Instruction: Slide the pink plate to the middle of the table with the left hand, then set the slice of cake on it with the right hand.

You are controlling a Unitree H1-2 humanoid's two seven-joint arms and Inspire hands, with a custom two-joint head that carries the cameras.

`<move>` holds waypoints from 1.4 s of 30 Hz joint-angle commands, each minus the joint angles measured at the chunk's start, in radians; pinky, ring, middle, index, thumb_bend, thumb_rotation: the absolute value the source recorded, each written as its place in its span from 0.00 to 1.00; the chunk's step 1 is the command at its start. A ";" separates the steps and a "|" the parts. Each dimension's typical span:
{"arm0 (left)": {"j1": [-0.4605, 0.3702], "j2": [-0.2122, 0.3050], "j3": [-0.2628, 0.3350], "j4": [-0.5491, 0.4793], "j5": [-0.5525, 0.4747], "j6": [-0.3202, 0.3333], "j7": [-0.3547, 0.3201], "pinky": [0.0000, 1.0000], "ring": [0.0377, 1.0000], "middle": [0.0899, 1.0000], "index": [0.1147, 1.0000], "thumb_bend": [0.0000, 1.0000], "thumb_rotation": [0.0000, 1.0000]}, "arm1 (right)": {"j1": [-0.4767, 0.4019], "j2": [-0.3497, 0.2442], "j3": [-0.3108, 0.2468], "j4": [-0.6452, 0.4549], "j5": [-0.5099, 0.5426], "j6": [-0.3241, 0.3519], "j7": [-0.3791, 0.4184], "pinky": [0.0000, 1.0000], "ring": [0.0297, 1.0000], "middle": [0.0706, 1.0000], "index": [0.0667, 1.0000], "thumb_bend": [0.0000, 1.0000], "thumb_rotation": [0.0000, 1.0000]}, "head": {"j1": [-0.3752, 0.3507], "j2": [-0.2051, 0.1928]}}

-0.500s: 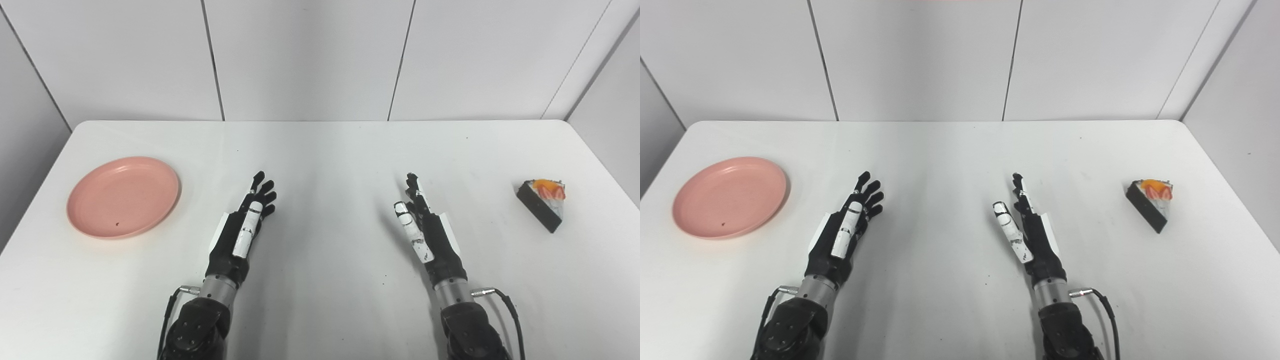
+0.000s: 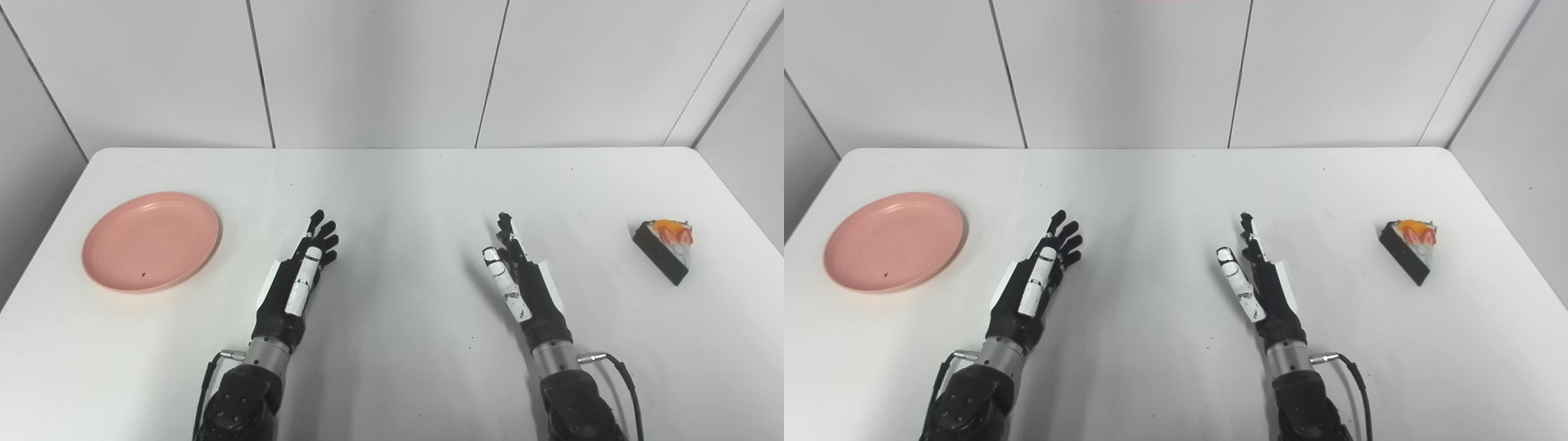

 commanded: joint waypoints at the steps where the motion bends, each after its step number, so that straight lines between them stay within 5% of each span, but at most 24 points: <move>1: -0.004 -0.008 -0.012 0.027 -0.003 0.038 -0.012 0.93 0.94 0.96 0.97 0.37 1.00 | -0.029 0.000 -0.001 -0.027 0.002 -0.009 -0.006 0.95 0.97 1.00 1.00 0.29 1.00 | 0.001 0.000; 15: -0.004 -0.009 -0.014 0.025 -0.002 0.043 -0.012 0.93 0.94 0.96 0.97 0.37 1.00 | -0.028 -0.001 0.000 -0.030 -0.004 -0.007 -0.008 0.94 0.97 0.99 0.99 0.29 1.00 | 0.009 -0.003; 24: -0.019 -0.034 -0.031 0.083 0.018 0.008 0.003 0.94 0.95 0.96 0.97 0.36 1.00 | -0.028 -0.037 -0.011 -0.006 0.014 -0.032 0.003 0.94 0.97 1.00 1.00 0.33 1.00 | 0.152 -0.054; 33: -0.046 -0.066 -0.048 0.182 0.053 -0.062 0.033 0.92 0.94 0.96 0.96 0.34 1.00 | -0.028 -0.068 -0.024 0.008 0.084 -0.026 0.029 0.99 0.99 1.00 1.00 0.24 1.00 | 0.281 -0.116; 42: -0.070 -0.085 -0.046 0.245 0.052 -0.100 0.034 0.93 0.95 0.96 0.96 0.33 1.00 | -0.036 -0.074 -0.036 0.015 0.140 -0.022 0.054 1.00 1.00 1.00 1.00 0.16 1.00 | 0.322 -0.129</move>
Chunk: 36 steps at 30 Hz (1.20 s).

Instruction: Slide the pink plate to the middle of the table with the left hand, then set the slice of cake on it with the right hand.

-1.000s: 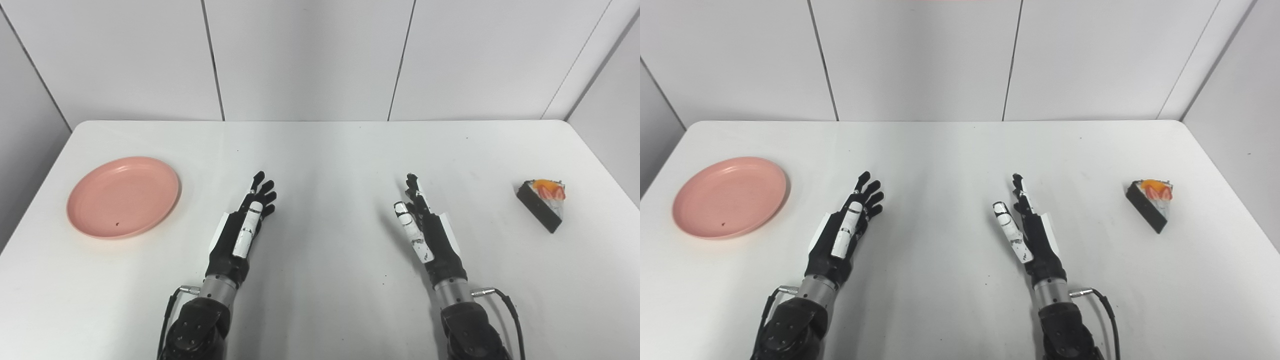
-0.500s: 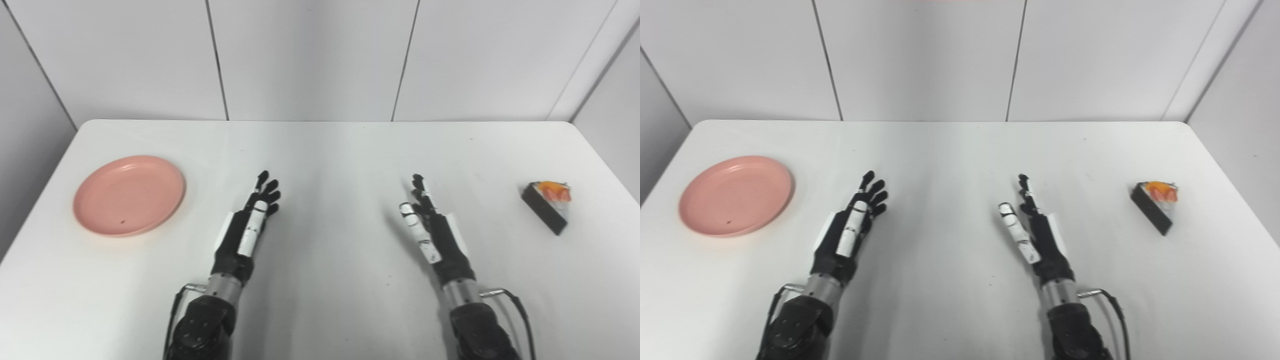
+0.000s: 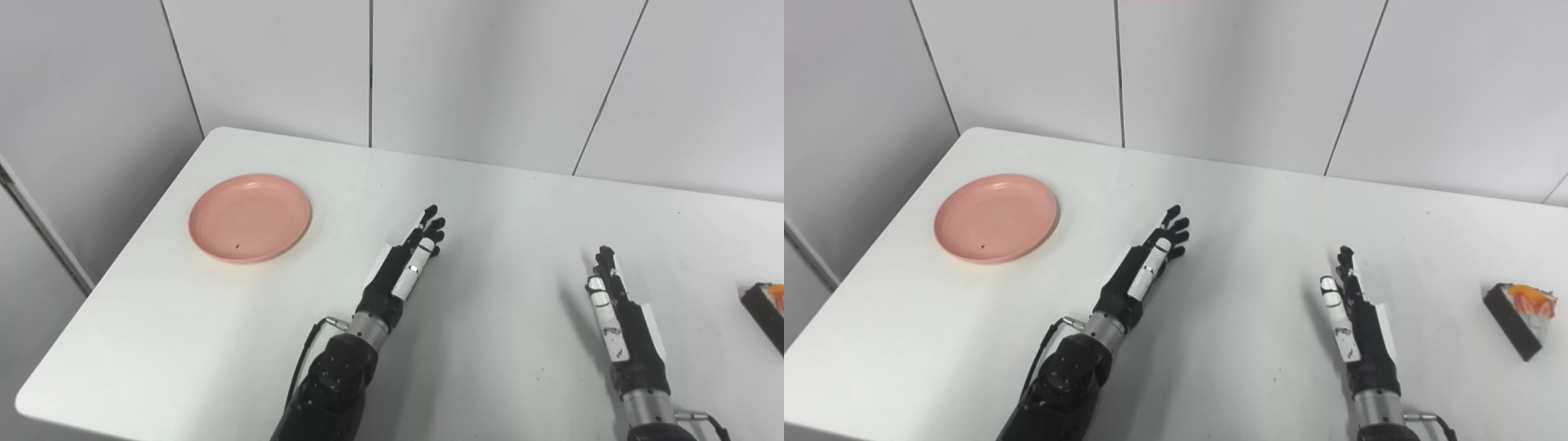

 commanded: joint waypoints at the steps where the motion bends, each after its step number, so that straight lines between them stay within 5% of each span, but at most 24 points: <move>1: 0.033 -0.017 -0.016 0.065 -0.002 -0.011 -0.011 0.93 0.95 0.96 0.96 0.33 1.00 | -0.024 -0.013 -0.012 -0.011 0.011 -0.025 0.003 1.00 1.00 1.00 1.00 0.15 1.00 | 0.001 0.001; 19: 0.001 -0.009 -0.008 0.108 0.024 -0.080 0.012 0.93 0.94 0.96 0.96 0.35 1.00 | -0.028 -0.018 -0.020 0.008 0.032 -0.032 0.013 1.00 1.00 1.00 1.00 0.20 1.00 | 0.035 -0.011; 36: -0.063 -0.050 0.077 -0.137 -0.047 0.002 0.054 0.96 0.96 0.96 0.96 0.41 1.00 | -0.048 -0.041 -0.036 0.087 0.035 -0.081 0.019 1.00 0.99 1.00 1.00 0.27 1.00 | 0.071 -0.029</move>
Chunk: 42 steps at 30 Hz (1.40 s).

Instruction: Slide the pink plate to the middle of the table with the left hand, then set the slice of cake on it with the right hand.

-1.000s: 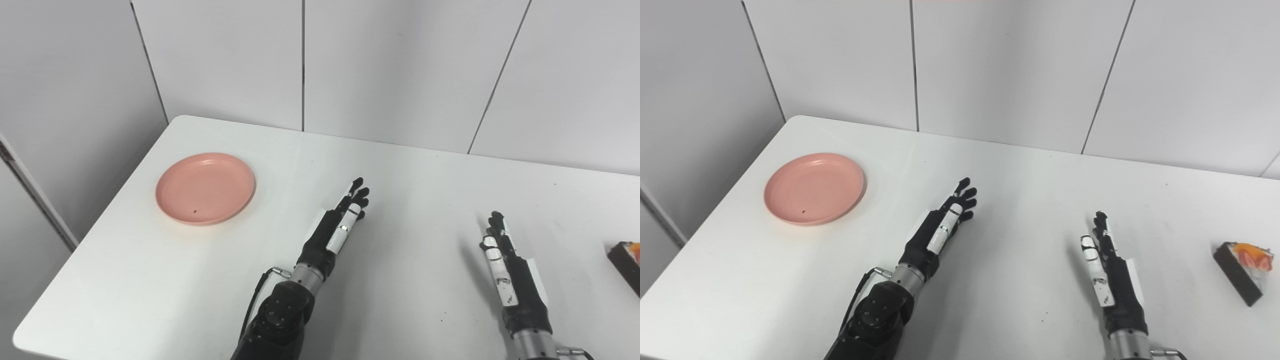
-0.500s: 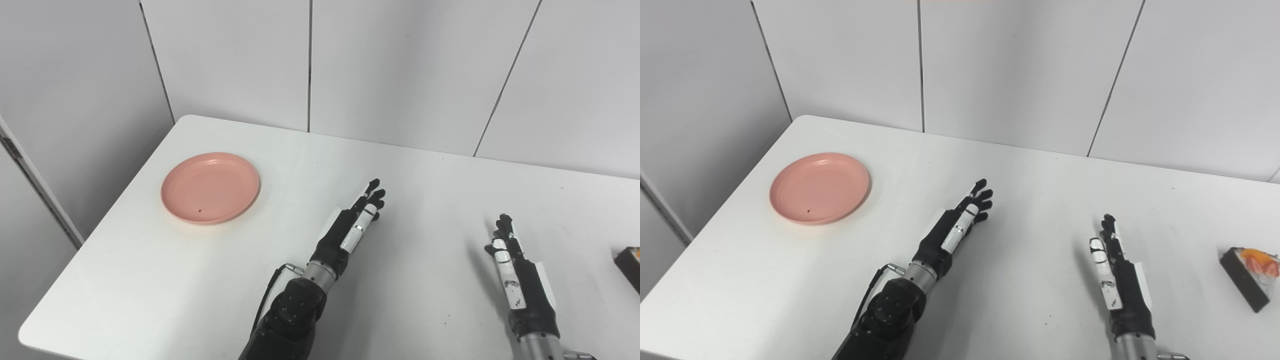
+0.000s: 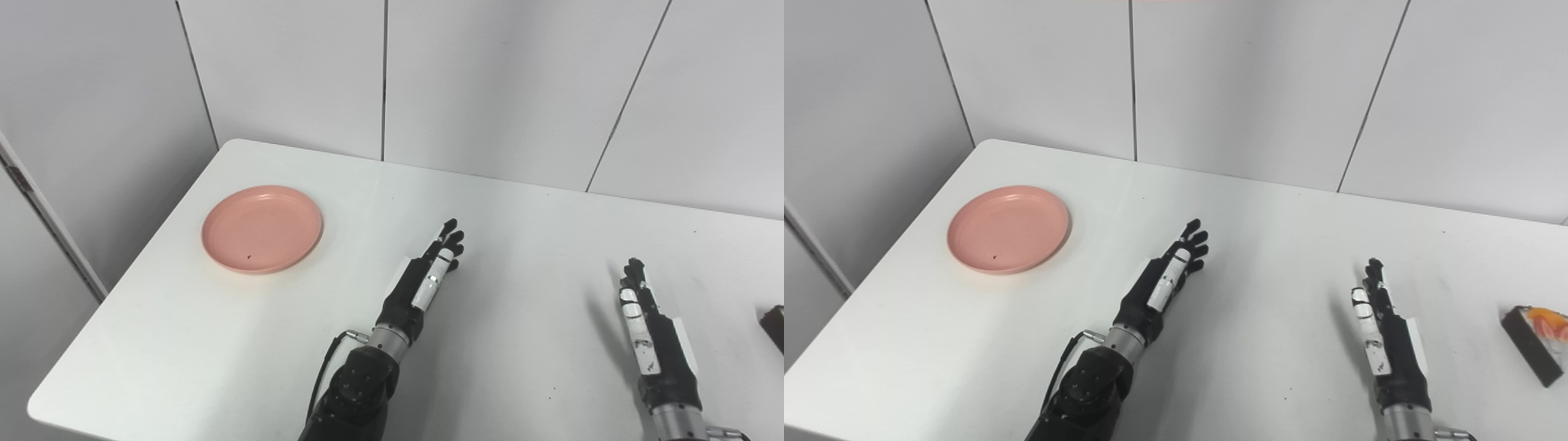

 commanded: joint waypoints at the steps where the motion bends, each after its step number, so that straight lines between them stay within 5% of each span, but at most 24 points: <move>1: -0.057 -0.015 0.004 -0.063 -0.003 -0.003 0.015 0.94 0.95 0.95 0.95 0.40 1.00 | 0.002 -0.014 -0.009 0.021 0.004 -0.043 0.000 1.00 0.99 1.00 1.00 0.27 1.00 | 0.012 -0.002; 24: -0.164 0.036 0.138 -0.376 0.029 0.078 0.146 0.95 0.93 0.96 0.95 0.43 1.00 | -0.023 -0.054 -0.022 0.144 0.039 -0.146 0.023 1.00 1.00 1.00 1.00 0.25 1.00 | 0.047 -0.005; 42: -0.188 0.159 0.327 -0.392 -0.019 0.033 0.238 0.96 0.95 0.96 0.97 0.44 1.00 | -0.035 -0.069 -0.034 0.214 0.079 -0.183 0.054 1.00 1.00 1.00 1.00 0.24 1.00 | 0.058 0.003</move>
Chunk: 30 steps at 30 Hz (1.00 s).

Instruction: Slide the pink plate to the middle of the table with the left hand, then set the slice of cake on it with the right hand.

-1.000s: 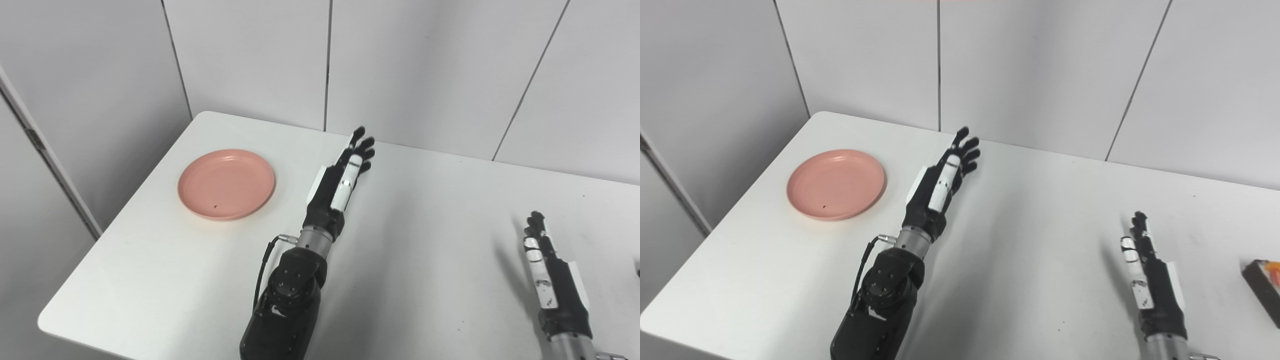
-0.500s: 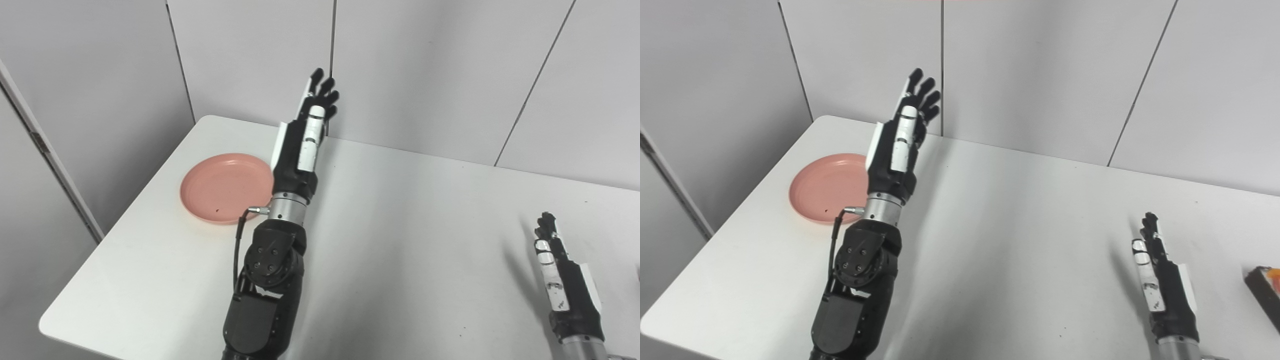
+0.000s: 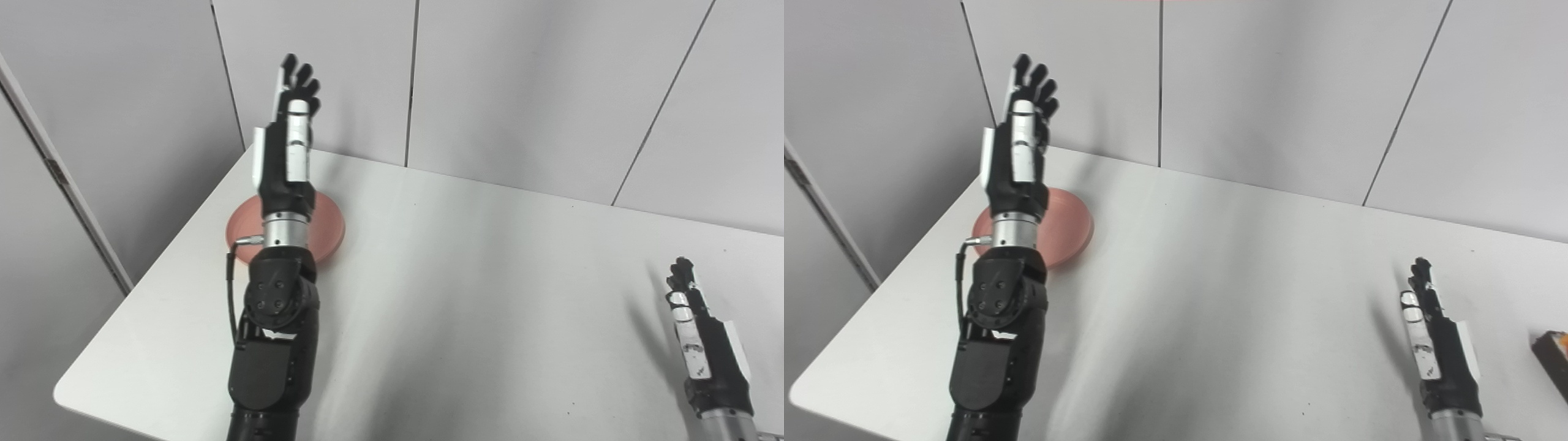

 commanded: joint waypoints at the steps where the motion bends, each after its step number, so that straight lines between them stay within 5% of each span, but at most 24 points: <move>1: -0.043 0.024 0.010 -0.012 -0.013 -0.046 0.008 0.96 0.95 0.96 0.97 0.45 1.00 | 0.036 0.002 -0.003 0.057 0.007 -0.039 0.003 1.00 1.00 1.00 1.00 0.24 1.00 | -0.001 0.001; 13: -0.033 0.096 0.112 -0.031 -0.040 0.003 0.058 0.94 0.95 0.97 0.97 0.45 1.00 | 0.022 -0.002 -0.007 0.122 0.003 -0.098 0.002 1.00 1.00 1.00 1.00 0.25 1.00 | 0.002 0.001; 30: -0.037 0.155 0.236 0.107 -0.199 -0.052 0.087 0.96 0.95 0.94 0.91 0.45 1.00 | 0.008 -0.005 -0.012 0.178 0.015 -0.138 0.016 1.00 1.00 1.00 1.00 0.32 1.00 | 0.004 0.006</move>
